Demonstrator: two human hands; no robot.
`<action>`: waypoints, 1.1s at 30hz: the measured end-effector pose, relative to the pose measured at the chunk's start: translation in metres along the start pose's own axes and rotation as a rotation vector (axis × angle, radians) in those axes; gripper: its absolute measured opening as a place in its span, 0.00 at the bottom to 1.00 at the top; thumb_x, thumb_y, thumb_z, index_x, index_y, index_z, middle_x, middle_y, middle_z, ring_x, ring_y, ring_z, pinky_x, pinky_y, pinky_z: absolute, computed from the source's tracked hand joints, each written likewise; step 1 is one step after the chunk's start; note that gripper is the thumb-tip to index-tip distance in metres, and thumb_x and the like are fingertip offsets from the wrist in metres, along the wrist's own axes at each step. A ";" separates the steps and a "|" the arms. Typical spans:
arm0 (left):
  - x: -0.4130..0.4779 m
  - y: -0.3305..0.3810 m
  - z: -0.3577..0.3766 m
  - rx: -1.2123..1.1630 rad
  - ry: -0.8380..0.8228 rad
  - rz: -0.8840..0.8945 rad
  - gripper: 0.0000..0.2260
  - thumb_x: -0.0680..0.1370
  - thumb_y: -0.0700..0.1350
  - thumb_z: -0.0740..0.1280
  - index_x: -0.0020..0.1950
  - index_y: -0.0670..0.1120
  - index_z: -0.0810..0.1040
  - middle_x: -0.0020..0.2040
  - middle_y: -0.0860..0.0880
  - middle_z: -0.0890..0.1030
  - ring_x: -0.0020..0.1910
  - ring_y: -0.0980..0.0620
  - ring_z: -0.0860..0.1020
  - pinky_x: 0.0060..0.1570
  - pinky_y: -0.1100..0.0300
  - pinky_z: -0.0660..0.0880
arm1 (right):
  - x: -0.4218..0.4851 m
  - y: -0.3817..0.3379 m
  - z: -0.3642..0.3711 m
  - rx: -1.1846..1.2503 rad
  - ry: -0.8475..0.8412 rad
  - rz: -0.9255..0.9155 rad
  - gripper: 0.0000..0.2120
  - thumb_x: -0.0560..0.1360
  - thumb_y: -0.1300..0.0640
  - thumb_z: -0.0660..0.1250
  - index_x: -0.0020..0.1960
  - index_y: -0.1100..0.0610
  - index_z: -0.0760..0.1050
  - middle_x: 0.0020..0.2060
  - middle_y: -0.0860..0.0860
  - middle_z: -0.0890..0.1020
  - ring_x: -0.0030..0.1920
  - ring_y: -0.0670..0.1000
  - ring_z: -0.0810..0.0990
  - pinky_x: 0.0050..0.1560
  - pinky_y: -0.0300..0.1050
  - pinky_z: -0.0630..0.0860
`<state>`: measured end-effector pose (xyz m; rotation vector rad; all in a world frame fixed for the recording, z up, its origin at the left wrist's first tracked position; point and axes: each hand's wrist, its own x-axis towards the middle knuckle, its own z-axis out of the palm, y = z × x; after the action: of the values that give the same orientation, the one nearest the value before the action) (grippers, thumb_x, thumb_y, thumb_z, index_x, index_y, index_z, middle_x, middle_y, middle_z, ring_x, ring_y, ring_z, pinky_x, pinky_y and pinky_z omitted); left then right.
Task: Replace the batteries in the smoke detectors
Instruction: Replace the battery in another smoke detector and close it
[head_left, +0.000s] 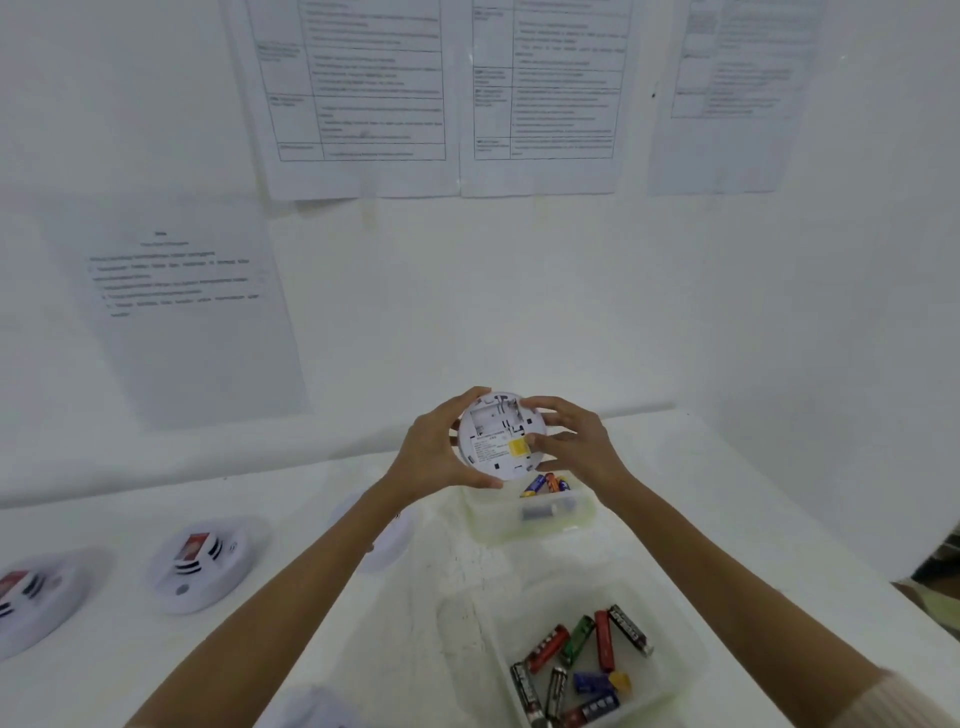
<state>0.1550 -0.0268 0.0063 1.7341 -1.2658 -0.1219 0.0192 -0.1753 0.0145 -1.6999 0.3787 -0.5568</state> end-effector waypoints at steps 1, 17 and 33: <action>0.003 -0.005 0.000 -0.005 -0.001 -0.010 0.43 0.54 0.44 0.83 0.61 0.65 0.66 0.53 0.66 0.76 0.48 0.67 0.76 0.45 0.70 0.76 | 0.005 0.003 0.001 -0.003 0.001 0.006 0.17 0.71 0.66 0.69 0.56 0.51 0.77 0.52 0.56 0.81 0.47 0.57 0.82 0.44 0.53 0.82; 0.010 -0.052 0.008 -0.050 0.015 -0.075 0.45 0.53 0.43 0.84 0.66 0.58 0.69 0.56 0.62 0.76 0.52 0.61 0.76 0.45 0.67 0.77 | 0.032 0.046 -0.009 0.067 -0.018 0.131 0.09 0.74 0.69 0.63 0.45 0.59 0.79 0.46 0.57 0.82 0.47 0.54 0.81 0.45 0.46 0.81; 0.004 -0.052 0.005 -0.063 0.058 -0.107 0.44 0.54 0.43 0.83 0.65 0.59 0.68 0.56 0.63 0.75 0.52 0.57 0.76 0.42 0.65 0.79 | 0.057 0.063 -0.006 -1.003 -0.310 -0.018 0.06 0.72 0.62 0.67 0.47 0.54 0.78 0.42 0.48 0.82 0.44 0.53 0.80 0.41 0.41 0.73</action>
<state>0.1902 -0.0324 -0.0328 1.7390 -1.1163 -0.1710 0.0665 -0.2232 -0.0380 -2.7047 0.4500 -0.0742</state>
